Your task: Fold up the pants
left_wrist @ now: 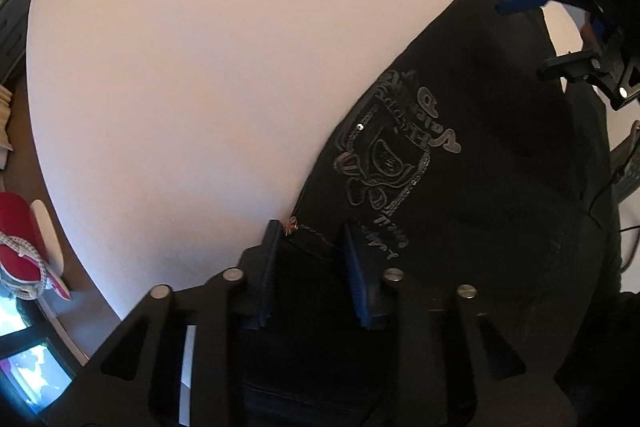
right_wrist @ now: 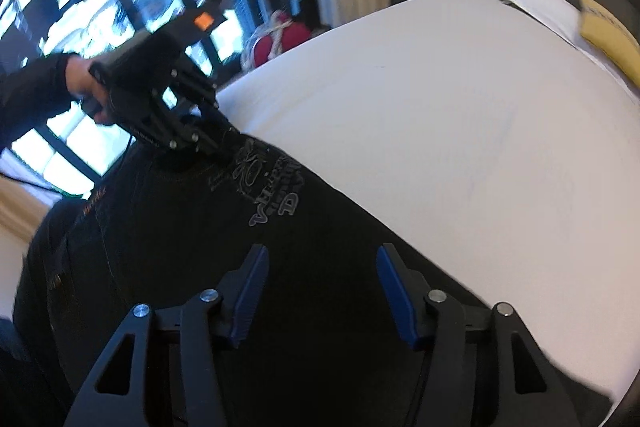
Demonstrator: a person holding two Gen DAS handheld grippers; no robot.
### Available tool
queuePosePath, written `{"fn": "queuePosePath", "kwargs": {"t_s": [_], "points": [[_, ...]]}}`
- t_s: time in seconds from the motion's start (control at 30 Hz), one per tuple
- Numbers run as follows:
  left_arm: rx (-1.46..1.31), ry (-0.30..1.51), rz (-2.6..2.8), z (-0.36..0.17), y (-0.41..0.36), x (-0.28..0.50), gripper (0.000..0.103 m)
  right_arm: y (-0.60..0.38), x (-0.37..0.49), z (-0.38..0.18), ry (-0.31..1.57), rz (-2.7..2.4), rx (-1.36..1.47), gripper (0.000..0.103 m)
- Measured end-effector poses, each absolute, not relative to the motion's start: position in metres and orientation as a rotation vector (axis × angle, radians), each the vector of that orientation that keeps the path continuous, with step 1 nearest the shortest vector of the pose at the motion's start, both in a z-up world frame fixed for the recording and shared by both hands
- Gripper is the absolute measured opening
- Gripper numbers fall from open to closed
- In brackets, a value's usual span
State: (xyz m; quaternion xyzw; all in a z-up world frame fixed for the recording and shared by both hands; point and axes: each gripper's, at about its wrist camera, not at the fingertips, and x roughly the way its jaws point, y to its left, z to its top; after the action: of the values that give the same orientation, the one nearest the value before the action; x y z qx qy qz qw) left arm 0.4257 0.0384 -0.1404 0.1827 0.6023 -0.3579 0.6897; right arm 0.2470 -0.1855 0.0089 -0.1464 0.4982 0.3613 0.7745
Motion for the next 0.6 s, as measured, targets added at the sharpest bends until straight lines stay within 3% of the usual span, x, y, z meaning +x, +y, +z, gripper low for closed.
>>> {"fn": "queuePosePath", "kwargs": {"t_s": [0.1,0.17,0.33,0.57,0.6], "points": [[0.427,1.288,-0.796,-0.130,0.037,0.417,0.008,-0.172,0.255,0.009,1.099,0.811,-0.394,0.057],[0.422,1.228,-0.783,-0.117,0.043,0.411,0.007,-0.165,0.261,0.007,1.114,0.826,-0.438,0.053],[0.433,1.092,-0.746,-0.089,0.052,0.377,0.006,-0.150,0.281,0.001,1.157,0.851,-0.525,0.045],[0.467,1.022,-0.742,-0.072,0.050,0.366,0.006,-0.141,0.302,-0.017,1.247,0.866,-0.595,0.043],[0.467,1.020,-0.740,-0.079,0.039,0.364,0.006,-0.142,0.305,-0.018,1.269,0.869,-0.575,0.034]]}}
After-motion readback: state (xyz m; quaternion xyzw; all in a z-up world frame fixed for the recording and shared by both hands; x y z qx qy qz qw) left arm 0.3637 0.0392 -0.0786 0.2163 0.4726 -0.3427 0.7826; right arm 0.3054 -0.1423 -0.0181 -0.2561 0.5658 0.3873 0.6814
